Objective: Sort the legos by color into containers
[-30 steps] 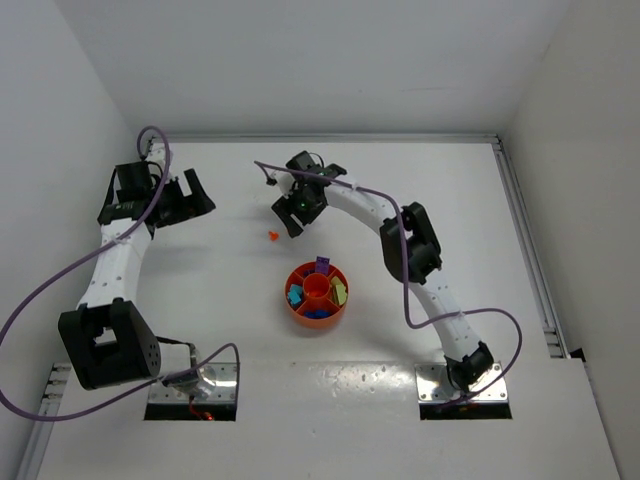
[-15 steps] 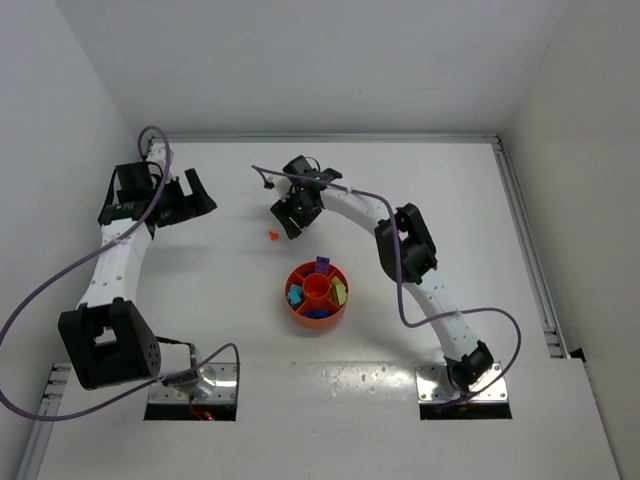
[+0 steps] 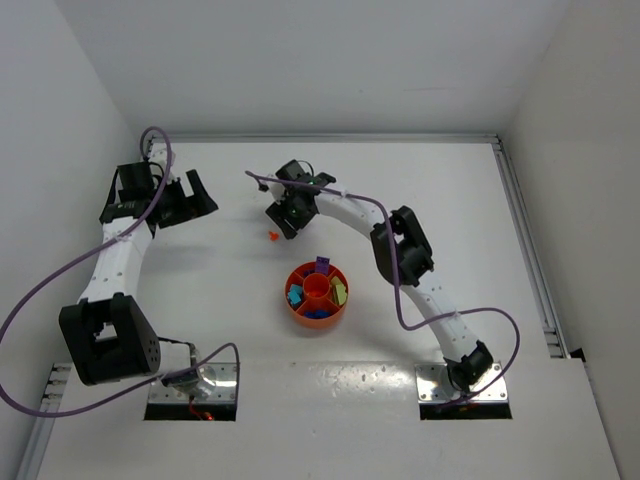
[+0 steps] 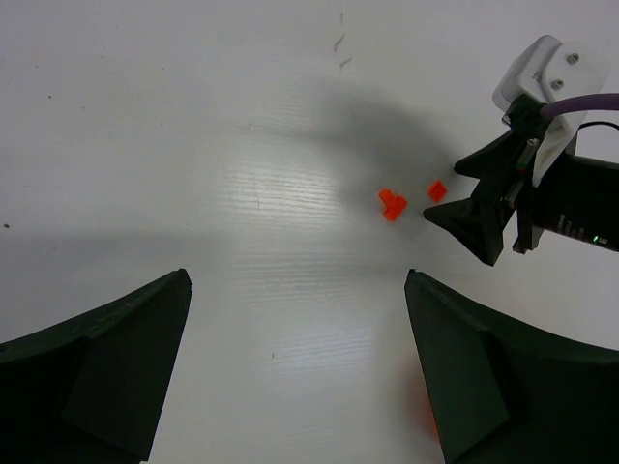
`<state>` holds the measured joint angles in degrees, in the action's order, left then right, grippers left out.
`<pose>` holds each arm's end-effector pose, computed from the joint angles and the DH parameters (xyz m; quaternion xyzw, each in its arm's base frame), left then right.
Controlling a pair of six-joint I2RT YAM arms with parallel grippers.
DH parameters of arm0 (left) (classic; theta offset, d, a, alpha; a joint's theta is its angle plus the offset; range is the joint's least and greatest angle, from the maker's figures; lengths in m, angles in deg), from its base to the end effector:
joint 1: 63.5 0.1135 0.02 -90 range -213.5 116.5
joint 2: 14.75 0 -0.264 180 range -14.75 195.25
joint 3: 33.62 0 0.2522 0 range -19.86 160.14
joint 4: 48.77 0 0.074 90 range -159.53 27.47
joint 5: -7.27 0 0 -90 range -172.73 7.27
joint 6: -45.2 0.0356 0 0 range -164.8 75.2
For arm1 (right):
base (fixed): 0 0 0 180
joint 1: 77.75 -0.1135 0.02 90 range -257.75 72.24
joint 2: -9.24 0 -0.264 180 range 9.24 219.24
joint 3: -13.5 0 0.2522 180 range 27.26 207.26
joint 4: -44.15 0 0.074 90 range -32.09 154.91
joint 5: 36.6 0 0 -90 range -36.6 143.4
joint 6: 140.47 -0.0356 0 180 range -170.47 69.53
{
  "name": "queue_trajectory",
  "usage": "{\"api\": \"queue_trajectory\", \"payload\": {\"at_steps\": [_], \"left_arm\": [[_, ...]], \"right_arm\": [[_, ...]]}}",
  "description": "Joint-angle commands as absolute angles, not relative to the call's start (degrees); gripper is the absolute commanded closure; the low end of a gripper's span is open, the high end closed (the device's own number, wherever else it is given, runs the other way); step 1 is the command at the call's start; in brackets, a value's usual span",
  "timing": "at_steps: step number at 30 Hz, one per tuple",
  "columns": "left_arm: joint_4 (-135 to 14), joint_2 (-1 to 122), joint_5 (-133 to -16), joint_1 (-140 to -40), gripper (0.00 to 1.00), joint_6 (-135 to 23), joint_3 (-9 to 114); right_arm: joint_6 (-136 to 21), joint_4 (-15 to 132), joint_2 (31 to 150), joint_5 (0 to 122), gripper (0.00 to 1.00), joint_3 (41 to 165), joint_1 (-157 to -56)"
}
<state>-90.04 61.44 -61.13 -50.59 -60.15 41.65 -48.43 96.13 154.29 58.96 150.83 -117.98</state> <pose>0.2841 0.0517 0.2939 -0.1456 0.8894 -0.1797 0.3943 0.4112 0.3524 0.1364 -0.3594 0.8947 0.1296 0.2314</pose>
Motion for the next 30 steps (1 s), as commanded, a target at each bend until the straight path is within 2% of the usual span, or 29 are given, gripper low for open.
{"api": "queue_trajectory", "payload": {"at_steps": [1, 11, 20, 30], "left_arm": [[-88.5, 61.7, -60.1, -49.8, 0.01, -60.5, 41.5], [-88.5, 63.3, -59.5, -49.8, 0.01, -61.1, 42.0], [-88.5, 63.8, -59.5, -49.8, 0.01, -61.1, 42.5], [-88.5, 63.8, -59.5, -49.8, 0.01, -61.1, 42.5]], "right_arm": [[-50.0, 94.5, 154.9, 56.7, 0.4, 150.1, -118.5], [-53.2, 92.9, 153.8, 55.2, 0.51, 144.6, -118.5], [-53.2, 93.9, 153.8, 56.8, 0.61, 144.6, -118.5], [-52.7, 94.0, 152.8, 57.4, 0.89, 141.1, -118.5]]}}
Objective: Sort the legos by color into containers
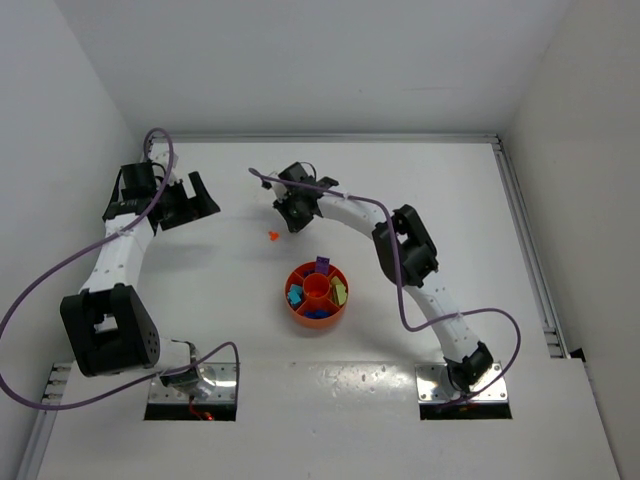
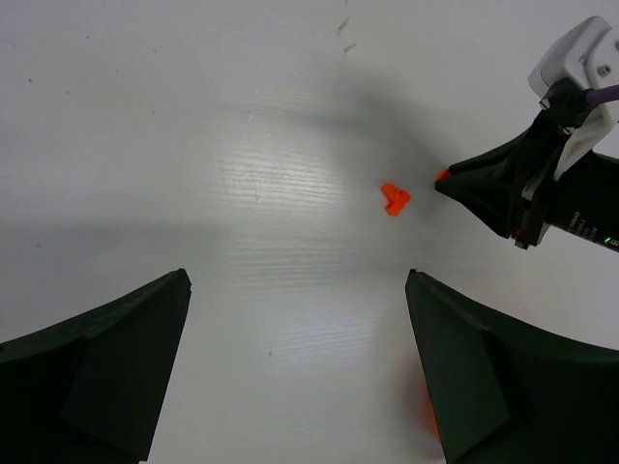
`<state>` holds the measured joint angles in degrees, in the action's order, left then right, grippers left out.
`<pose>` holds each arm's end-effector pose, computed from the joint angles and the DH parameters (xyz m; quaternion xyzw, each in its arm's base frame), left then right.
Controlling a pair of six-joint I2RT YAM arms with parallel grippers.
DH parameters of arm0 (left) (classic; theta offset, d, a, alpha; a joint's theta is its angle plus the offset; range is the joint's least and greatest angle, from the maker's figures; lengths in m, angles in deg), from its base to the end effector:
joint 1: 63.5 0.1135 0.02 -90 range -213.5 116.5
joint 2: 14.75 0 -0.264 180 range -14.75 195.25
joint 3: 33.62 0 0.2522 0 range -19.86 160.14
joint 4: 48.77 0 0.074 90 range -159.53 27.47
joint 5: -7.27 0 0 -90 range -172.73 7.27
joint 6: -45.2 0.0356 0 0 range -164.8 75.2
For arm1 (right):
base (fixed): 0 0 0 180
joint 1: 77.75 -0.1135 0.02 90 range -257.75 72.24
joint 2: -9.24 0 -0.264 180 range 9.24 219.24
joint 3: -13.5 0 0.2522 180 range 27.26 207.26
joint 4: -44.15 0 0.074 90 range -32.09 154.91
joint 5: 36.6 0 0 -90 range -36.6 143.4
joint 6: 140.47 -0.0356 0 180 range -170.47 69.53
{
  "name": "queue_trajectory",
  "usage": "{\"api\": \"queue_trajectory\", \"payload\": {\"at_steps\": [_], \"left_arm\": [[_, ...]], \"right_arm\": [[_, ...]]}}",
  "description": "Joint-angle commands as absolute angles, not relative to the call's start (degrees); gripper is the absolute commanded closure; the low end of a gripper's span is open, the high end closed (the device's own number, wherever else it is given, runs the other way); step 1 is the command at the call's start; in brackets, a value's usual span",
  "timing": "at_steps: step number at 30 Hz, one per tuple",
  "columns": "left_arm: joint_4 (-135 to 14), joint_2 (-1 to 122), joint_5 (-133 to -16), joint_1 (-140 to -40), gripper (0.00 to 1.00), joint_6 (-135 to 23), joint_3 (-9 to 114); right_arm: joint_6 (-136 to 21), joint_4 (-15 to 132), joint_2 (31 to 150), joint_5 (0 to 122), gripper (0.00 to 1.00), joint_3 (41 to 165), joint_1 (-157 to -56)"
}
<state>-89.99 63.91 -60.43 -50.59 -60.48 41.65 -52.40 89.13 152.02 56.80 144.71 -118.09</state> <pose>0.2915 0.0530 0.2823 -0.1512 0.8956 -0.1875 0.3741 0.4085 0.3497 0.1312 -0.3230 0.9012 0.1302 0.2581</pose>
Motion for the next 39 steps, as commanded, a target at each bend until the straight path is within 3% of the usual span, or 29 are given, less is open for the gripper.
{"api": "queue_trajectory", "payload": {"at_steps": [1, 3, 15, 21, 31, 39], "left_arm": [[-88.5, 63.8, -59.5, -49.8, 0.0, -61.1, 42.5], [-88.5, 63.2, -60.1, -49.8, 0.0, -61.1, 42.5], [-88.5, 60.7, -59.4, -49.8, 0.0, -58.9, 41.0], [-88.5, 56.5, -65.2, -51.1, 0.0, -58.9, 39.9], [-86.1, 50.3, -71.0, -55.2, 0.0, -59.7, 36.2], [-86.1, 50.3, -61.7, -56.3, 0.0, -55.7, 36.7]], "right_arm": [[-52.7, 93.9, 152.2, 57.4, 0.94, 140.6, -118.5], [-52.1, 93.3, 151.4, 57.4, 1.0, 139.2, -118.5], [-41.4, 87.5, 141.3, 63.8, 1.0, 141.4, -117.3], [-39.7, 88.2, 132.4, 64.8, 1.0, 139.3, -116.1], [-37.2, 90.6, 109.9, 74.3, 1.0, 115.8, -115.5], [-36.7, 93.6, 99.0, 81.7, 1.0, 104.7, -115.5]]}}
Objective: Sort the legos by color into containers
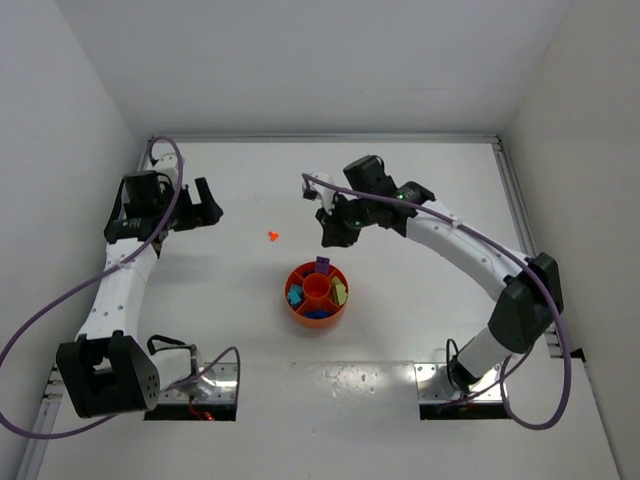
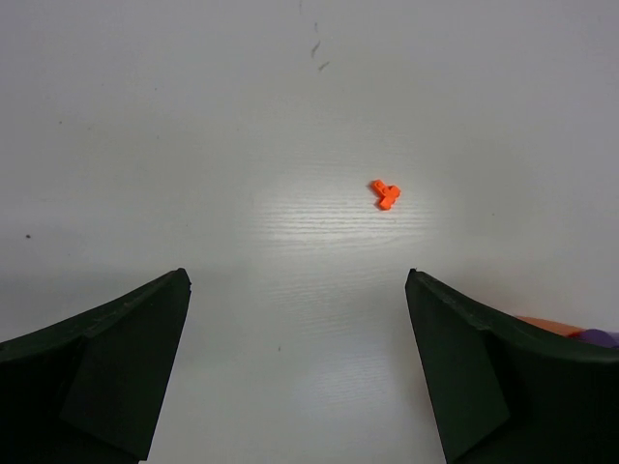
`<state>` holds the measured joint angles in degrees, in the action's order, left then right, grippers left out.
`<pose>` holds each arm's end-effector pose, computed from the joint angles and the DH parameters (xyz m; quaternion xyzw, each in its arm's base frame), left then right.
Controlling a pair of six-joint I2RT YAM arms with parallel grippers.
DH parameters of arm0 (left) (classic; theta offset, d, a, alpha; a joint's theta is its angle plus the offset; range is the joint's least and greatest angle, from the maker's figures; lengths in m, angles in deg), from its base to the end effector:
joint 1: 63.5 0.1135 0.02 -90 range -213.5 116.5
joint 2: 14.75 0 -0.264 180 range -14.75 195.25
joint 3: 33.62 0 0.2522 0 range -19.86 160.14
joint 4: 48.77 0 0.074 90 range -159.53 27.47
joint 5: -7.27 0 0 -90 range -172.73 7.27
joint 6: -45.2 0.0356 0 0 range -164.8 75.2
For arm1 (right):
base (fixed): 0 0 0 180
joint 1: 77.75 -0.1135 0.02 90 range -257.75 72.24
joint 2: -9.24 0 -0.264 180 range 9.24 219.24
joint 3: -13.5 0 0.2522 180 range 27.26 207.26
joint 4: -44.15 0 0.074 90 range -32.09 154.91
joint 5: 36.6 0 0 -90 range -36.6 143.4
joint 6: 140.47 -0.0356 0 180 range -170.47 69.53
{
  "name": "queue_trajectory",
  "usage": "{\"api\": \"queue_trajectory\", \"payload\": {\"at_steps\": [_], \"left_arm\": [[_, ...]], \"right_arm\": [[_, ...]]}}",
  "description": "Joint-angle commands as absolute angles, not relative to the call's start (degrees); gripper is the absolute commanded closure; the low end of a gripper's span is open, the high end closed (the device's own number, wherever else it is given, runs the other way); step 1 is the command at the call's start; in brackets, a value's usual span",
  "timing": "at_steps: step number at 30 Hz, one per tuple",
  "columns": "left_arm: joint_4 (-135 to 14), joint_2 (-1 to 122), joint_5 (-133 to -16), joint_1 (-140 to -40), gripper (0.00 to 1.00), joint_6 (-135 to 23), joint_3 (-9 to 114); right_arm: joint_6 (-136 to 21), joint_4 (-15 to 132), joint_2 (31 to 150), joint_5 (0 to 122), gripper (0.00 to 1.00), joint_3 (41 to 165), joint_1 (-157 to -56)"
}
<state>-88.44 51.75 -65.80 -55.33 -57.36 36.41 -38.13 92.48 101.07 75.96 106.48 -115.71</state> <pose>0.2526 0.0258 0.3074 -0.0931 0.8795 -0.1483 0.4426 0.2701 0.2280 0.3040 -0.4527 0.7961 0.2569 0.3087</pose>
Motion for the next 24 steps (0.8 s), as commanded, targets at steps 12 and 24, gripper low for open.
{"api": "queue_trajectory", "payload": {"at_steps": [12, 24], "left_arm": [[-86.6, 50.8, -60.6, -56.3, 0.0, -54.0, 36.7], [-86.6, 51.9, -61.7, -56.3, 0.0, -53.5, 36.7]], "right_arm": [[-31.3, 100.4, 99.1, 90.8, 1.0, 102.6, -117.9], [-30.3, 101.0, 101.8, 87.6, 1.0, 104.3, -123.2]]}}
